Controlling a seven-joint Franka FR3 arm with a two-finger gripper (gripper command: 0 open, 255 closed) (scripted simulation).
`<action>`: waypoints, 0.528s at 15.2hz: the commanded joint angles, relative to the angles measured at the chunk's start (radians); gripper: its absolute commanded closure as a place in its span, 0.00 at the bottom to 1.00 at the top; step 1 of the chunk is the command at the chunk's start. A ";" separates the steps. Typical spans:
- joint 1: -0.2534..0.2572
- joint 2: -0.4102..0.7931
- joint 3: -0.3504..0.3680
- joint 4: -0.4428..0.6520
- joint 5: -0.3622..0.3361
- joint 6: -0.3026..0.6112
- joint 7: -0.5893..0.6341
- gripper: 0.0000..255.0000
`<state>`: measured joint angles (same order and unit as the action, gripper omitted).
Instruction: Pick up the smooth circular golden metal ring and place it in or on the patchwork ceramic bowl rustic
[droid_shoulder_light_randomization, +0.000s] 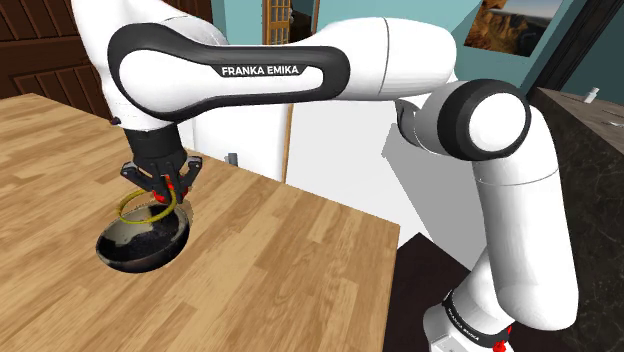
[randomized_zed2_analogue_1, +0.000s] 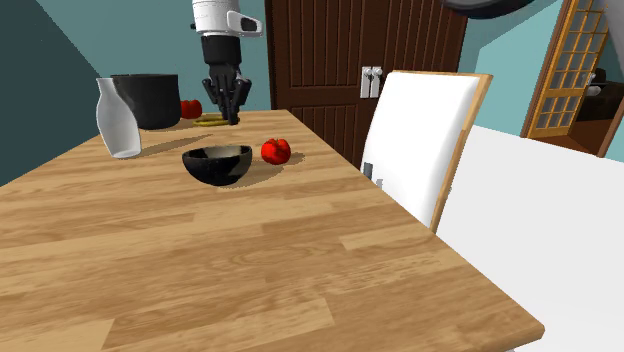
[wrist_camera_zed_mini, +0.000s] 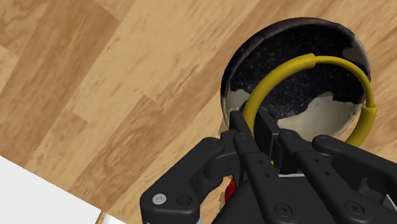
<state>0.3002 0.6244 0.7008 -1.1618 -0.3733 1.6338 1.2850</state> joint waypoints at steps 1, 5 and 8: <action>0.131 0.161 -0.040 0.289 -0.063 -0.116 -0.011 1.00; 0.102 0.143 -0.039 0.196 -0.055 -0.048 0.000 1.00; 0.084 0.138 -0.038 0.140 -0.054 -0.003 0.007 1.00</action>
<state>0.3902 0.7641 0.6628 -1.0044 -0.4278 1.6167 1.2899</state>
